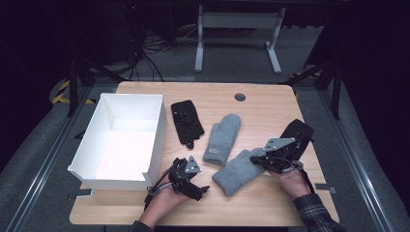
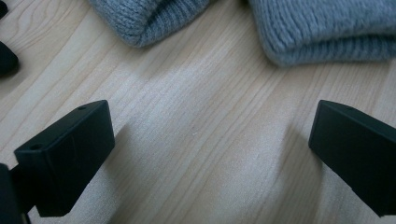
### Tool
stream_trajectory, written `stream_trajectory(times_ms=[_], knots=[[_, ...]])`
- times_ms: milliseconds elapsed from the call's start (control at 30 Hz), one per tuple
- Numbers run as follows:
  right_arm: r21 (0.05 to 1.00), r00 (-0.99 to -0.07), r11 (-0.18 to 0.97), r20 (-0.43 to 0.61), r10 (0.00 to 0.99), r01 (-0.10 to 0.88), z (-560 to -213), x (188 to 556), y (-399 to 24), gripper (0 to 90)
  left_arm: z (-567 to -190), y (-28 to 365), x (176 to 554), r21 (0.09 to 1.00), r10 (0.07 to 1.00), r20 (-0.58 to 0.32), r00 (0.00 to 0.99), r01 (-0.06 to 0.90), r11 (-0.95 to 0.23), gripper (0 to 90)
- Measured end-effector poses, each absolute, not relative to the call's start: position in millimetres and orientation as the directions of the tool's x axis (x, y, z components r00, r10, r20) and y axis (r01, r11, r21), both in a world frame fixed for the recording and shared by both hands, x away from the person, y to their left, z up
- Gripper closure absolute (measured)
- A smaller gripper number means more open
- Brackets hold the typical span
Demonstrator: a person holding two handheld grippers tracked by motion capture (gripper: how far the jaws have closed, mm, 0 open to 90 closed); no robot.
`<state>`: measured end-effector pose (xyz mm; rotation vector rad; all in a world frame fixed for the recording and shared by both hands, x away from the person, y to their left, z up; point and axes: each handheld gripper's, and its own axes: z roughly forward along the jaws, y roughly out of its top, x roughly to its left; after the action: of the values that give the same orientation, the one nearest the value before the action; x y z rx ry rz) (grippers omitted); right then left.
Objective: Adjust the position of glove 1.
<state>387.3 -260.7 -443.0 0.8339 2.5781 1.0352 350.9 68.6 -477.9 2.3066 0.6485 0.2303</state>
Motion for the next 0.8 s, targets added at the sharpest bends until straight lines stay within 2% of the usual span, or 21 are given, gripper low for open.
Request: stream_trajectory(times_ms=[400,567,800], knots=[[0.706,-0.829,0.593,-0.015,0.559,0.387,-438.5,377.9,-247.6,90.0,-477.9,68.7,350.9,0.686,0.514,-0.021,0.858,0.386,-0.616,0.6],[0.731,-0.802,0.549,-0.005,0.597,0.405,-432.2,368.8,-263.5,75.1,-477.9,68.6,350.9,0.686,0.514,-0.022,0.857,0.387,-0.616,0.6],[0.746,-0.763,0.507,0.003,0.646,0.431,-434.8,351.4,-282.2,49.9,-475.9,69.0,351.3,0.675,0.512,-0.030,0.859,0.395,-0.623,0.9]])
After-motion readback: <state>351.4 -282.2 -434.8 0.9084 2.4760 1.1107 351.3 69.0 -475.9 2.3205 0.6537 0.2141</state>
